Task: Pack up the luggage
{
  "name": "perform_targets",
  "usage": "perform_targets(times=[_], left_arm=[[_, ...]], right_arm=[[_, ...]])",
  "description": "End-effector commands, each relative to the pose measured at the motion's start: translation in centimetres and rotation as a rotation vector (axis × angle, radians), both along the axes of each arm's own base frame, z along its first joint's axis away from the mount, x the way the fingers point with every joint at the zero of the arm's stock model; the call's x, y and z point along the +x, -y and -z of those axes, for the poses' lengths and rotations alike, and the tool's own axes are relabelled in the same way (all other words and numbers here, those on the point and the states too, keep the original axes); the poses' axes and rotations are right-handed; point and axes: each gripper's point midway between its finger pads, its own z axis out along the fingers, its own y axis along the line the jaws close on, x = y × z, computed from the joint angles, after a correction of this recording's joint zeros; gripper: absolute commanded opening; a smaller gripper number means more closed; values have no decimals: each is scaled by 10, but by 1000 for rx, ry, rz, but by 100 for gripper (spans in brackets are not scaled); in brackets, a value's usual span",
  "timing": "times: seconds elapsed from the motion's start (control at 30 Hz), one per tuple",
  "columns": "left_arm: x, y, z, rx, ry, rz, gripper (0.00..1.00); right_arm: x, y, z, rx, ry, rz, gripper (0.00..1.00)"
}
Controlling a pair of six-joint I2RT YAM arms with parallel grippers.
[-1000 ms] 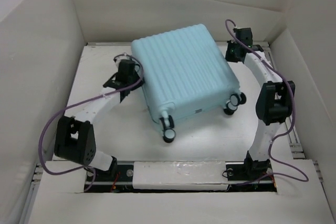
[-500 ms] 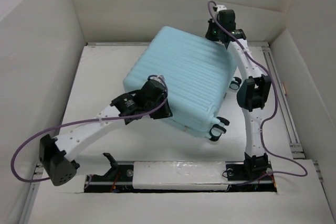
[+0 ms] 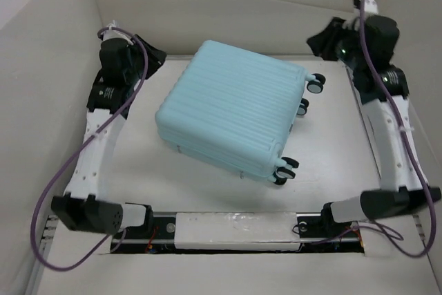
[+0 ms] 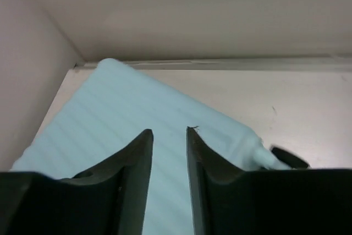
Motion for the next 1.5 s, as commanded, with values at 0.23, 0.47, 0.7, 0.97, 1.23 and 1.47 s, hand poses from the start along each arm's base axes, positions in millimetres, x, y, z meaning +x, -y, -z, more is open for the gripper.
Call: perform_targets(times=[0.23,0.47,0.7,0.97,1.23,1.47], left_arm=[[96,-49,125,-101,-239,42,33],[77,-13,187,-102,-368,166,31],[-13,7,245,-75,-473,271,26],[-142,92,258,7,-552,541,25],[-184,54,148,81,-361,343,37],[-121,15,33,78,-30,44,47]], right_arm=[[-94,85,186,31,-367,324,1],[-84,19,223,86,-420,110,0],[-25,-62,215,33,-410,-79,0],[81,-173,128,131,-275,-303,0],[82,-129,-3,193,-33,-283,32],[16,-7,29,115,-64,73,30]])
